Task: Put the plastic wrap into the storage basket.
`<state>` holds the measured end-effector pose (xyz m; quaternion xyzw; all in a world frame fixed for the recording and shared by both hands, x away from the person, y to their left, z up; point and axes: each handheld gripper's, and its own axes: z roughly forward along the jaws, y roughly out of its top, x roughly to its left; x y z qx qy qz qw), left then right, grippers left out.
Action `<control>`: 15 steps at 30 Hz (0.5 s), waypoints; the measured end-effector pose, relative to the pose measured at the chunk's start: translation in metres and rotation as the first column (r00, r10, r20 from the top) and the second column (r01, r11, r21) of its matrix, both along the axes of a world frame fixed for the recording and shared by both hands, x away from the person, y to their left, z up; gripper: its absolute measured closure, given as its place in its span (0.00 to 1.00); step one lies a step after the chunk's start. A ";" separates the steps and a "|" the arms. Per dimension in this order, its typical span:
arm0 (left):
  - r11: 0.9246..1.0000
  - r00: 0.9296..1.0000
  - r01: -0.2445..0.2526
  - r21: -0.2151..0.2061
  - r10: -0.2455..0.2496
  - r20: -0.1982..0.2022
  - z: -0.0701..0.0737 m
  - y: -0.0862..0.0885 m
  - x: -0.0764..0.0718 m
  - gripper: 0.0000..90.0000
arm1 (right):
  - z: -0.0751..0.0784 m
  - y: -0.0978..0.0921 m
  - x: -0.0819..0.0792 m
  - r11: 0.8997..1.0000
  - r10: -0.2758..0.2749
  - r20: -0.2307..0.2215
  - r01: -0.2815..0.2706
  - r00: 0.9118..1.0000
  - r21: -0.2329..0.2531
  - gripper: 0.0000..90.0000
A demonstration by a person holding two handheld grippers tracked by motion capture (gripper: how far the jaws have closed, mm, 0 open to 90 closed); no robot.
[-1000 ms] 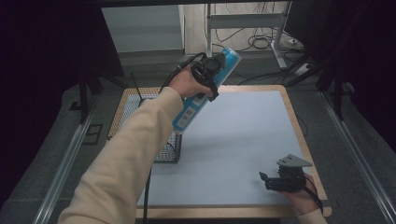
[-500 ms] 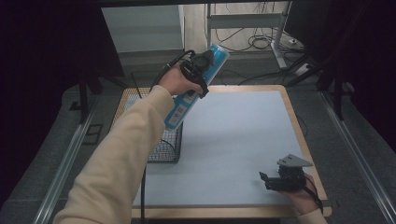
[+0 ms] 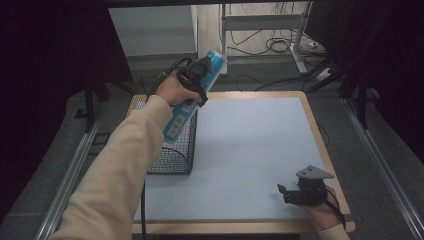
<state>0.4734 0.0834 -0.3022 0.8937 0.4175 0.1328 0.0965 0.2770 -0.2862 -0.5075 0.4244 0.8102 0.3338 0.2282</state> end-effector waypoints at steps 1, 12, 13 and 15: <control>1.000 1.000 -0.012 -0.003 0.012 -0.006 -0.003 0.005 0.001 0.35 | -0.001 0.000 0.000 1.000 0.001 0.002 -0.001 1.000 -0.003 0.11; 0.998 0.998 -0.057 0.007 0.057 -0.024 -0.019 0.022 0.008 0.35 | -0.001 0.000 0.001 1.000 0.001 -0.002 -0.001 1.000 -0.003 0.11; 0.998 0.998 -0.059 0.009 0.060 -0.026 -0.021 0.023 0.008 0.35 | -0.001 0.000 0.001 1.000 0.000 -0.002 0.000 1.000 -0.004 0.11; 0.998 0.997 -0.063 0.013 0.064 -0.037 -0.027 0.027 0.010 0.35 | -0.001 0.000 0.001 1.000 0.000 -0.003 0.000 1.000 -0.005 0.11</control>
